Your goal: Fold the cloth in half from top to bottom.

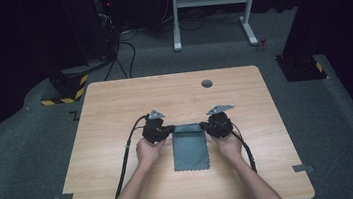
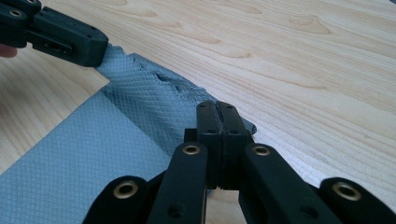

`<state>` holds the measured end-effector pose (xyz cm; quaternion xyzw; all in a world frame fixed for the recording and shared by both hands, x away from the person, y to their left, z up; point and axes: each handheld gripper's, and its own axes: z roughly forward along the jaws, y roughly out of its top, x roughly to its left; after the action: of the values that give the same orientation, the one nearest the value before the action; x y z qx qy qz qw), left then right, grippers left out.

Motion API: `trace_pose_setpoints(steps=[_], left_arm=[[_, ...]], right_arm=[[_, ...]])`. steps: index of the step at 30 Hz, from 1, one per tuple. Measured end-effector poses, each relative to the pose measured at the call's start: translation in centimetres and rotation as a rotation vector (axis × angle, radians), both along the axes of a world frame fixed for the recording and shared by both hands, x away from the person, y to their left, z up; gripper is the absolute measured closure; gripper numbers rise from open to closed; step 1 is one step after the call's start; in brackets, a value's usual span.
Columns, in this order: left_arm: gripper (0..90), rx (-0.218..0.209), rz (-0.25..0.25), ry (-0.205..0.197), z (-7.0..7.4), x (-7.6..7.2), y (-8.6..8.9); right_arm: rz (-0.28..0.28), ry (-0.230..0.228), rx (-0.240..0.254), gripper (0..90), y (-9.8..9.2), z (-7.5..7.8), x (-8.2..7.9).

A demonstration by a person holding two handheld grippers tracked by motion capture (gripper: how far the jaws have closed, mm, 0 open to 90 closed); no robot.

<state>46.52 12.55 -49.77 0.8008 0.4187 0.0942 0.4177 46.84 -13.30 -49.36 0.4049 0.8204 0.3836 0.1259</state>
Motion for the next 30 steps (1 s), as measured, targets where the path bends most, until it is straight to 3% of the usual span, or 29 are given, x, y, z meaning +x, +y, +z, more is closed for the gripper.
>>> trace_pose_setpoints(steps=[6,14,30], left_arm=[[90.0,0.020,-0.003,-0.026,0.0,-0.9,-0.1],[90.0,0.003,-0.016,-0.033,0.0,-1.7,-0.2],[90.0,-0.011,-0.048,-0.038,-0.1,-3.4,-0.1]], right_arm=[[0.018,-0.001,0.004,89.6,-0.2,-0.4,-0.6],[0.011,0.004,0.015,89.6,-0.5,-0.6,-1.3],[0.049,0.000,0.010,89.5,-0.9,-0.6,-2.8]])
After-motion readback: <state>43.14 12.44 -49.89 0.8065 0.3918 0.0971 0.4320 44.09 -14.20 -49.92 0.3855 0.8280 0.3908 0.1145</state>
